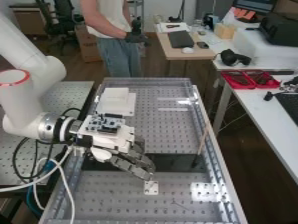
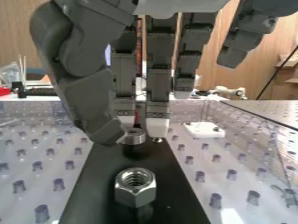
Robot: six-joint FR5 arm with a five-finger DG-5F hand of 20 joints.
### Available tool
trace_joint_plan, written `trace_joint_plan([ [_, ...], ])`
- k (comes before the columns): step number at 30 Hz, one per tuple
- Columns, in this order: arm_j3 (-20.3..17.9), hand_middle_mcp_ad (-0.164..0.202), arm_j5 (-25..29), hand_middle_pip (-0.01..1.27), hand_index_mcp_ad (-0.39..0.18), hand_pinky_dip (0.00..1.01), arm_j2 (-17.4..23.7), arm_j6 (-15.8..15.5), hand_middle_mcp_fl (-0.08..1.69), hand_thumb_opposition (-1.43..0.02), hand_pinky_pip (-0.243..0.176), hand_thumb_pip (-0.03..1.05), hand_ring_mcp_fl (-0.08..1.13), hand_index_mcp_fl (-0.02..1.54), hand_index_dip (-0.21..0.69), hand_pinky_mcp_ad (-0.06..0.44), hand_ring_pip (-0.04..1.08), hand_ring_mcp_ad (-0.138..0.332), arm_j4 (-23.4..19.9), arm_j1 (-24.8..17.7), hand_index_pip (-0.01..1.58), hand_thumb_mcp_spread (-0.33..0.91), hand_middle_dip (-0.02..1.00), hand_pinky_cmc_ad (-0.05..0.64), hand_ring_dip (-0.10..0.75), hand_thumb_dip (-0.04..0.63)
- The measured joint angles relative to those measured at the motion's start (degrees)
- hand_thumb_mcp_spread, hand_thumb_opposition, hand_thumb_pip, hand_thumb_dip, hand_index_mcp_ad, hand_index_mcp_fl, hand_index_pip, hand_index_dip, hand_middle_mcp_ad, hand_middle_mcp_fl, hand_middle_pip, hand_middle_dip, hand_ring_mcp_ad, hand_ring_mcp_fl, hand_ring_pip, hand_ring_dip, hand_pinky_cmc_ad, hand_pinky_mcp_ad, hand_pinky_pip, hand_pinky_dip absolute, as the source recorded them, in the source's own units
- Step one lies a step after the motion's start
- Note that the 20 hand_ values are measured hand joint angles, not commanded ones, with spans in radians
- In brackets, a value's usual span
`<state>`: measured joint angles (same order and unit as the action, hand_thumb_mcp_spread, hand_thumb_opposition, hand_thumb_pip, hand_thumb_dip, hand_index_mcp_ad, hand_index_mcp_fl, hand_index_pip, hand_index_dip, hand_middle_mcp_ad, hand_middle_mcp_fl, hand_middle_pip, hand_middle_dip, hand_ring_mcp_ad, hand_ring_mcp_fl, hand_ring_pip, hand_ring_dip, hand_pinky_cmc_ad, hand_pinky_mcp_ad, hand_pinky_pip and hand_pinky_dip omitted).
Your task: Grab the bearing and place it in the white container
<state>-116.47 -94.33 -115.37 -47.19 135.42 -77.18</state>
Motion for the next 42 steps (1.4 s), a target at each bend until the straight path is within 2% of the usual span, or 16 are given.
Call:
trace_joint_plan([
  [42, 0.57, 0.031, -0.48, 0.57, -0.113, 0.18, -0.86, -0.19, 0.61, -0.84, -0.075, 0.58, 0.23, 0.37, 0.016, 0.227, 0.22, 0.035, -0.15, 0.41, 1.18, 0.57, 0.79, 0.298, 0.606, 0.316],
])
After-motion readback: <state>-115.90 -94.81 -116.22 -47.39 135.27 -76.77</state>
